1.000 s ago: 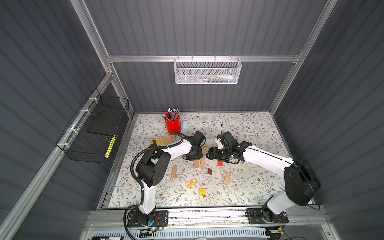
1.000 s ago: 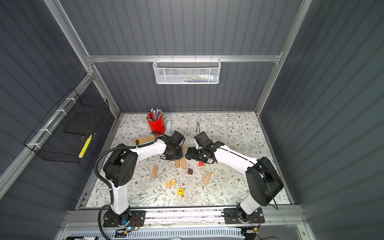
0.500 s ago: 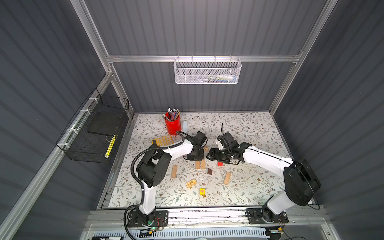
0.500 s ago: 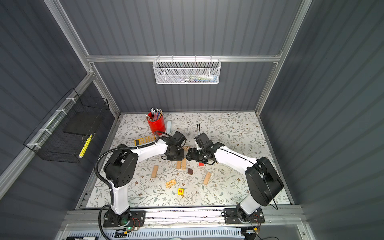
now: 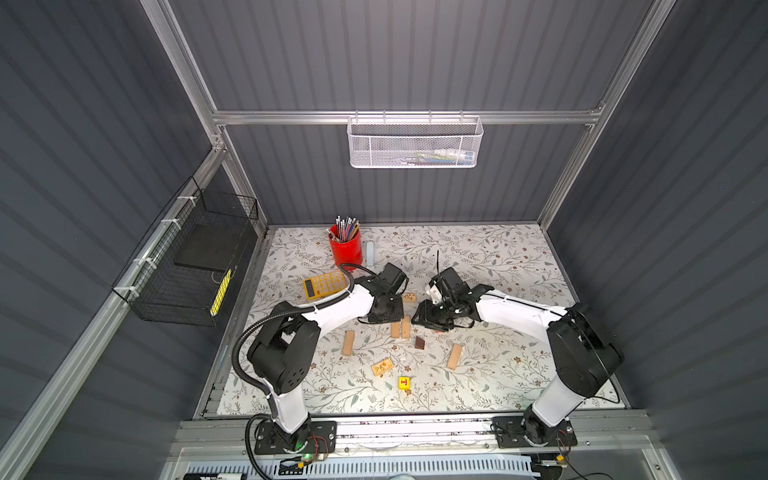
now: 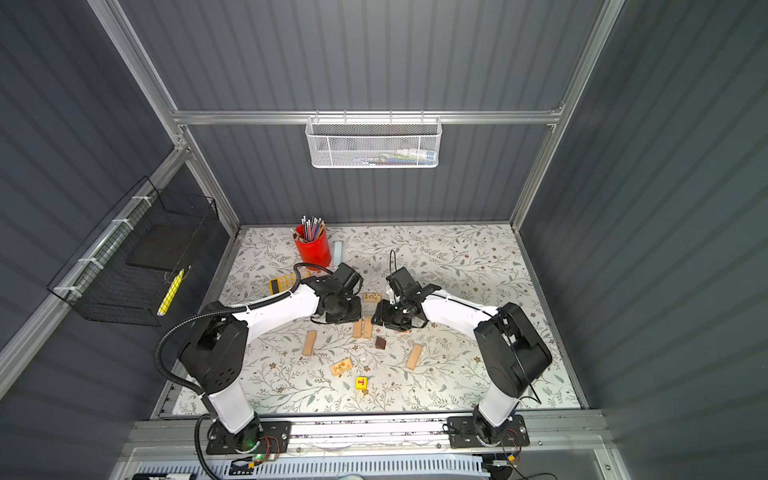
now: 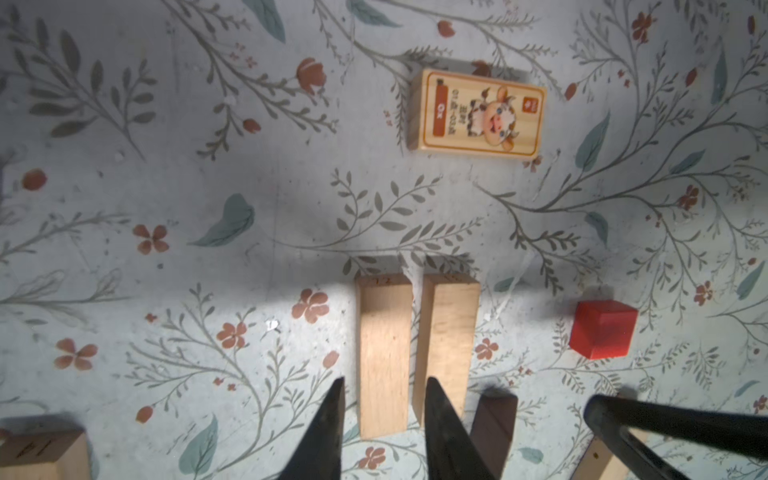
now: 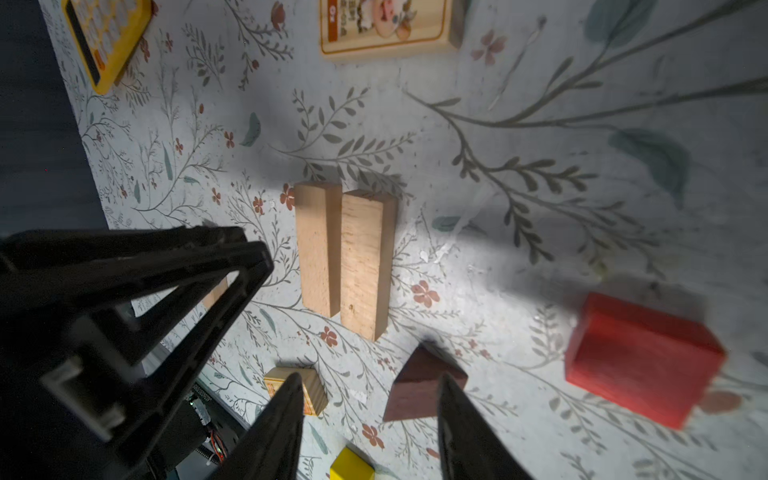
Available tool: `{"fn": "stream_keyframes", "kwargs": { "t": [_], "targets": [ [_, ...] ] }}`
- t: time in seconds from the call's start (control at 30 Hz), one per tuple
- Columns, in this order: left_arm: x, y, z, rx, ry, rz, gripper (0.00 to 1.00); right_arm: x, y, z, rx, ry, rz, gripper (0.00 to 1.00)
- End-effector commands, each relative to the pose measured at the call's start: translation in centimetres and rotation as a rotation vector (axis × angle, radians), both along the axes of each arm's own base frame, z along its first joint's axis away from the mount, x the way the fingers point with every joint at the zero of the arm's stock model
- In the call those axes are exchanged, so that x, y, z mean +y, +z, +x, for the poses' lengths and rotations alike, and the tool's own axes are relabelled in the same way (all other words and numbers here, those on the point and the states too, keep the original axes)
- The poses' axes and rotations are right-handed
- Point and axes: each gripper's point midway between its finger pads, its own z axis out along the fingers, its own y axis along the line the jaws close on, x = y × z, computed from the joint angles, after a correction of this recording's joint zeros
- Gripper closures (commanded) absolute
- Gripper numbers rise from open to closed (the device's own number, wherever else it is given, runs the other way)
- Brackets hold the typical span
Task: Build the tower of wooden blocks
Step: 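Bring both held blocks together upright, side by side, then lower both upright blocks onto the table pressed against each other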
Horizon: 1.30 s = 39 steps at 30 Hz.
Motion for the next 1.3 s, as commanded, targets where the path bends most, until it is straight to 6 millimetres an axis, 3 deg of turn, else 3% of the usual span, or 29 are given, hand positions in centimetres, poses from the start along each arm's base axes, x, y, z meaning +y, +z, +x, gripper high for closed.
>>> {"fn": "stream_keyframes", "kwargs": {
  "t": [0.0,0.53,0.9,1.27],
  "targets": [
    [0.0,-0.7,-0.6,0.033,0.049,-0.081,0.70,1.2,0.4,0.5,0.016,0.017,0.038,0.54],
    [-0.1,-2.9,0.0,0.044,0.112,-0.148,0.76,2.6,-2.2,0.9,0.064,0.048,0.039,0.73],
    [0.5,-4.3,-0.7,0.074,0.099,-0.120,0.80,3.3,-3.3,0.9,0.082,0.065,0.041,0.78],
    [-0.1,-4.9,-0.8,0.085,0.085,-0.147,0.84,3.7,-3.6,1.0,0.073,0.094,0.047,0.84]
  ]
}}
